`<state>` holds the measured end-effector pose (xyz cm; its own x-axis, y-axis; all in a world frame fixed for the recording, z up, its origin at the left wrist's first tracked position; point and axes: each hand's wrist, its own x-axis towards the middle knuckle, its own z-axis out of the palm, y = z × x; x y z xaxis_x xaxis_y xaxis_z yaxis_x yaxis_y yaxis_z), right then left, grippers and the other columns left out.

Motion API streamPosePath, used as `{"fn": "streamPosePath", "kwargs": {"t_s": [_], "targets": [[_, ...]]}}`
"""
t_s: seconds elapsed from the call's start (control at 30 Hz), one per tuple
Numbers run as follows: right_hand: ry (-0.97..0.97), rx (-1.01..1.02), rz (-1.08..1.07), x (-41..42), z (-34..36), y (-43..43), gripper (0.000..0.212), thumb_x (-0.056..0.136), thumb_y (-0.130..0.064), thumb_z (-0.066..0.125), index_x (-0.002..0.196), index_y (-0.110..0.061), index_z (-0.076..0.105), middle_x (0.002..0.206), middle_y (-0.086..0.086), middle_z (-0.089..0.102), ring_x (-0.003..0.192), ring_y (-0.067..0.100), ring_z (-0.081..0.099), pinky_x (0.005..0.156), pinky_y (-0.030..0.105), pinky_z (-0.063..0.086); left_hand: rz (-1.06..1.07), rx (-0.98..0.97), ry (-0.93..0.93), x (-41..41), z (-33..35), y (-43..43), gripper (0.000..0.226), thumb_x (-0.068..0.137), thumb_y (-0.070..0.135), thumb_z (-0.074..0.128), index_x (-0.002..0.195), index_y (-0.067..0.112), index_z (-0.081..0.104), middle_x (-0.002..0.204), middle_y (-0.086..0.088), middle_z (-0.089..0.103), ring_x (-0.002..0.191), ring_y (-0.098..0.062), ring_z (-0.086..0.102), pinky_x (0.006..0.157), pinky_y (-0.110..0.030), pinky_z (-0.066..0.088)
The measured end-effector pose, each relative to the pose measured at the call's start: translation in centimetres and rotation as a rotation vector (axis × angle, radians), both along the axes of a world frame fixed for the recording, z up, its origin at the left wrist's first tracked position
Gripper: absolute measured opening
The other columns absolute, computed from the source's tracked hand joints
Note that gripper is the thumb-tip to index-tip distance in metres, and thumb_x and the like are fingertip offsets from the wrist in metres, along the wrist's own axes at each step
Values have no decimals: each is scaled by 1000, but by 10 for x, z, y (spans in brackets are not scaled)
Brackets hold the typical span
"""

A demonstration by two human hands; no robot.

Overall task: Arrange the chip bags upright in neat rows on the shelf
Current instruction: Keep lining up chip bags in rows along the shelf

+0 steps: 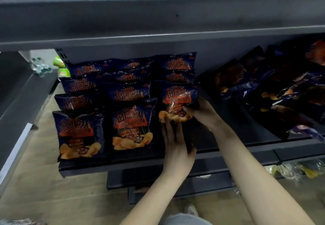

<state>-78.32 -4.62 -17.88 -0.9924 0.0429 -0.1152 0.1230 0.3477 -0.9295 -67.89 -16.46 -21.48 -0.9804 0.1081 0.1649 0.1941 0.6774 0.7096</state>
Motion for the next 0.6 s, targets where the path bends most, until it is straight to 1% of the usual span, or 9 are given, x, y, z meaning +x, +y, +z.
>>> {"fn": "streamPosePath", "kwargs": {"t_s": [0.07,0.13,0.17,0.23,0.3,0.37,0.43,0.53,0.6], "targets": [[-3,59,-37,-1,3,0,39,82,-13,70,117,-19,53,118,3,63,112,18,57,96,34,45,-18,17,14,1,0,-3,76,89,17,55,149,16,9,150,4,-28,136,-14,-28,105,-21,-12],[-7,153,-92,-1,5,-1,51,82,-16,70,126,-14,46,125,5,58,118,21,53,100,35,42,-50,31,43,2,0,-6,73,88,16,57,148,14,16,155,-3,-13,142,-18,-13,105,-15,-7],[-9,194,-110,-1,8,-3,55,82,-18,70,129,-12,42,128,7,57,120,23,51,100,32,40,-58,39,53,3,1,-8,71,87,14,58,146,13,19,156,-6,-5,143,-18,-4,106,-14,-5],[3,265,-170,4,12,-7,61,80,-23,71,130,-11,38,129,8,56,120,25,52,89,25,39,-84,59,49,4,2,-11,70,85,11,60,145,11,23,154,-8,5,142,-18,5,109,-17,2],[56,300,-260,17,13,-9,67,78,-27,73,131,-10,36,126,7,57,116,25,54,79,22,37,-125,82,45,5,2,-14,69,84,7,61,143,10,26,152,-9,10,141,-22,12,113,-28,14],[107,260,-358,35,12,-6,78,77,-31,75,139,-12,32,127,7,56,114,23,55,77,21,38,-173,91,101,6,1,-17,69,80,1,63,141,7,31,150,-13,18,139,-26,19,111,-35,26],[150,243,-441,57,13,2,83,77,-31,76,143,-14,29,123,7,59,107,22,59,79,24,44,-224,124,167,7,-2,-19,65,79,-4,61,138,7,36,147,-11,24,137,-22,22,109,-30,29],[237,381,-495,88,24,27,70,81,-19,72,140,-10,36,108,9,65,93,21,64,78,24,47,-287,228,179,13,-2,-15,56,83,-3,54,135,13,43,142,1,28,133,-8,24,102,-8,26],[306,377,-510,106,41,50,56,82,-7,64,134,-9,44,101,9,66,88,17,66,73,14,46,-333,265,178,20,4,-3,51,84,-1,50,133,15,46,139,4,32,130,-3,28,100,-6,27]]}}
